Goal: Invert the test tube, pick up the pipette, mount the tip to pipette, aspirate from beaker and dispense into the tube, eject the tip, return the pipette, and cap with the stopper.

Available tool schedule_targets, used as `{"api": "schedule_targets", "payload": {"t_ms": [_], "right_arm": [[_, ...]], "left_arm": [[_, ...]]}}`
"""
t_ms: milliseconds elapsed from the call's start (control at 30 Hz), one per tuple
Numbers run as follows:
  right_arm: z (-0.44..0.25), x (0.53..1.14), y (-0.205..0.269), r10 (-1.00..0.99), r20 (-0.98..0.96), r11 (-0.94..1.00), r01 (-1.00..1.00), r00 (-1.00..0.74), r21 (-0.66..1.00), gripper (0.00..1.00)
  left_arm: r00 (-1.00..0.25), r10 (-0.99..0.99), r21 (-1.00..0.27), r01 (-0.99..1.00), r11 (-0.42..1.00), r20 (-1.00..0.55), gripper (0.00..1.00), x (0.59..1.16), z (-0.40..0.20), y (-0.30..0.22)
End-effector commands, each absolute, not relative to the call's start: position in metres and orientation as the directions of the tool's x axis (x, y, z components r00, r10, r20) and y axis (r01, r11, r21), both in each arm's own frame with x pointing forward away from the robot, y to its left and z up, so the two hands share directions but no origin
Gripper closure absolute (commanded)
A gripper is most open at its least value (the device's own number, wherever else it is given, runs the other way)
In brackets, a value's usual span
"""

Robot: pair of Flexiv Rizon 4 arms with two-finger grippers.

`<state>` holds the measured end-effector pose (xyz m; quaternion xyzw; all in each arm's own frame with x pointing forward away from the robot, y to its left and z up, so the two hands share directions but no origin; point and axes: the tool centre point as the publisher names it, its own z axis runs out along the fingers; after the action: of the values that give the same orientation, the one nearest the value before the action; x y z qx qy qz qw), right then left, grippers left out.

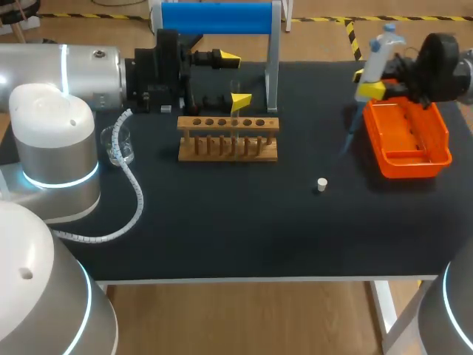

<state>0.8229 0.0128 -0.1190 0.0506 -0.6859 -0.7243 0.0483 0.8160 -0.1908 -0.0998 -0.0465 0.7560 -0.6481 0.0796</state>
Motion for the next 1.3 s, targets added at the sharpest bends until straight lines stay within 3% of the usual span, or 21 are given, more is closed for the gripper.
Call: {"api": "schedule_targets", "payload": {"t_ms": [33, 833, 1300], "right_arm": [[-0.111, 0.817, -0.02, -0.136, -0.011, -0.048, -0.004, -0.991, 0.999, 1.0], [-0.123, 0.843, -0.151, -0.129, -0.061, -0.056, -0.054, -0.99, 0.997, 1.0], [-0.145, 0.891, -0.184, -0.162, -0.09, -0.087, -0.077, -0.983, 0.993, 1.0]], "left_arm": [[-0.983, -0.173, -0.988, 0.035, 0.152, -0.062, 0.0, 0.815, -0.101, -0.19], [-0.983, -0.173, -0.988, 0.035, 0.152, -0.062, 0.0, 0.815, -0.101, -0.19], [-0.983, -0.173, -0.988, 0.035, 0.152, -0.062, 0.0, 0.815, -0.101, -0.19]]}}
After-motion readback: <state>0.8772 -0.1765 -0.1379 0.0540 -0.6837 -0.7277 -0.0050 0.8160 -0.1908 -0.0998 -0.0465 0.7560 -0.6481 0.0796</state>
